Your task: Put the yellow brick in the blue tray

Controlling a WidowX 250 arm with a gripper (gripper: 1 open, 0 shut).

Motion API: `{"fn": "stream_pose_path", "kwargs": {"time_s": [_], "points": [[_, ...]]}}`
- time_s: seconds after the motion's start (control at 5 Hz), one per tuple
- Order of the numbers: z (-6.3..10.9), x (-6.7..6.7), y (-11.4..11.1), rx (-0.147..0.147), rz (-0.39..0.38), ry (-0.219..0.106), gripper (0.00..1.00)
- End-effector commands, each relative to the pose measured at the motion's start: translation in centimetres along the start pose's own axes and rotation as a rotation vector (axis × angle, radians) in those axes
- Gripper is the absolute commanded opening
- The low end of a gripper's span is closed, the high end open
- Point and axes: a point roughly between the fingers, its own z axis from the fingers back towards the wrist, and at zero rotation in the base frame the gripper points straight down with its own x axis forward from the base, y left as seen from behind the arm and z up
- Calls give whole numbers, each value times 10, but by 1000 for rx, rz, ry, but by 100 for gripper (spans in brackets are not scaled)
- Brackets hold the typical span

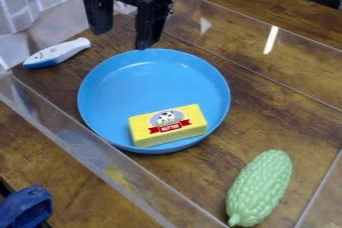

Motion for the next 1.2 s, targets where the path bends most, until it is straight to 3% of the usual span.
{"fn": "stream_pose_path", "kwargs": {"time_s": [0.0,0.2,0.4,0.8,1.0], "points": [[0,-2,9,1,-51,5,100],[-2,6,-1,3,-114,8,100],[9,15,-10,13,-177,-2,100],[18,21,-32,7,-49,17,100],[14,20,-41,17,6,38,100]]}}
